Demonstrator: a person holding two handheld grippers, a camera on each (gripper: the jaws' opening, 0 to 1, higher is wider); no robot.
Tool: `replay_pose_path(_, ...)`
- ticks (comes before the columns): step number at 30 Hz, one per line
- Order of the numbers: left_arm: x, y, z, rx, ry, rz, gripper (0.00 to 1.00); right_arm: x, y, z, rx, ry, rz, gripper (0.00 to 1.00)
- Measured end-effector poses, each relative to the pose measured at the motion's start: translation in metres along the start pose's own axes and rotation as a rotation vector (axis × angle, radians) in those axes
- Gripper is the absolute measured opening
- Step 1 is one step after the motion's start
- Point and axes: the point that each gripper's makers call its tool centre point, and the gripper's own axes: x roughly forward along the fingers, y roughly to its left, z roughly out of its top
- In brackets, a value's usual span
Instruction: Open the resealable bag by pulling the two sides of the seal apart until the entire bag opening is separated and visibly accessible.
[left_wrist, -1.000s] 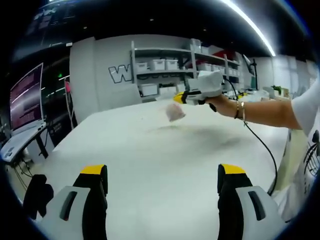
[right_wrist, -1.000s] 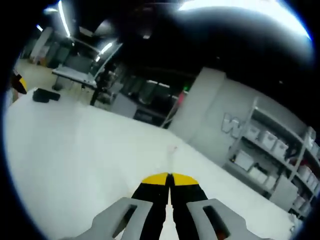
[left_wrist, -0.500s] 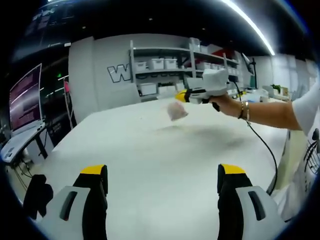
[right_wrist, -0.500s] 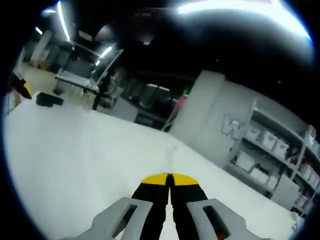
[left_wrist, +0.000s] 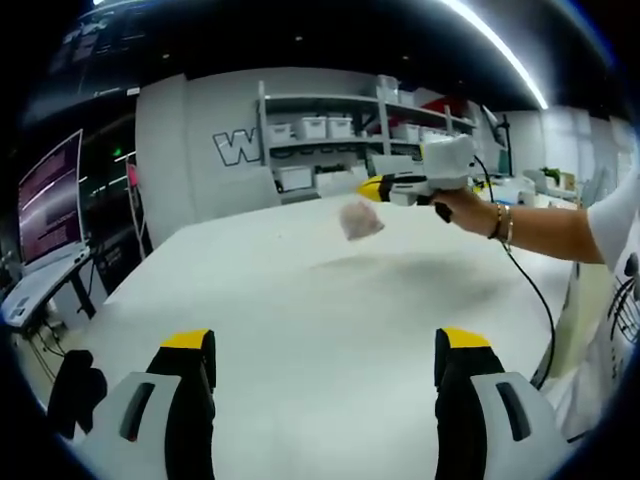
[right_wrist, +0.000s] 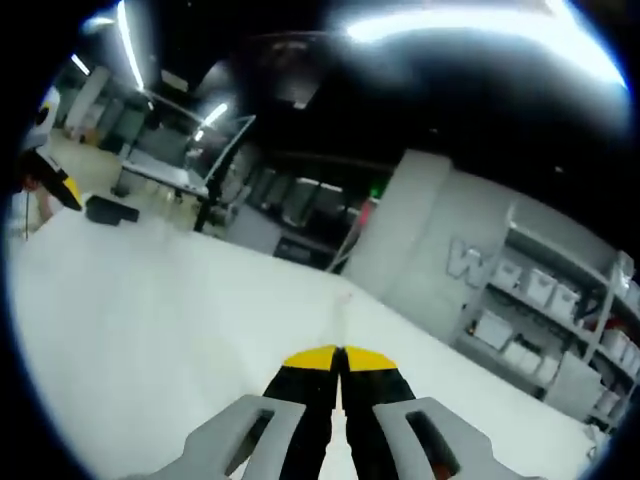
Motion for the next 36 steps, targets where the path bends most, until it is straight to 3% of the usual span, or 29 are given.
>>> replay_pose_path(6,-0.005,0.000,0.000,0.001,-0.002,-0.003,0.89,-0.017,0.012,0.010,0.006,-0.021,0.008,0.00)
replay_pose_path(21,-0.006,-0.002,-0.003,-0.002,0.010,-0.009,0.88,-0.054,0.027,0.010,0.052,-0.050,0.014,0.00)
replay_pose_path(36,-0.004,-0.006,-0.005,-0.005,0.014,-0.021,0.88,-0.073,0.033,0.005,0.095,-0.064,0.029,0.00)
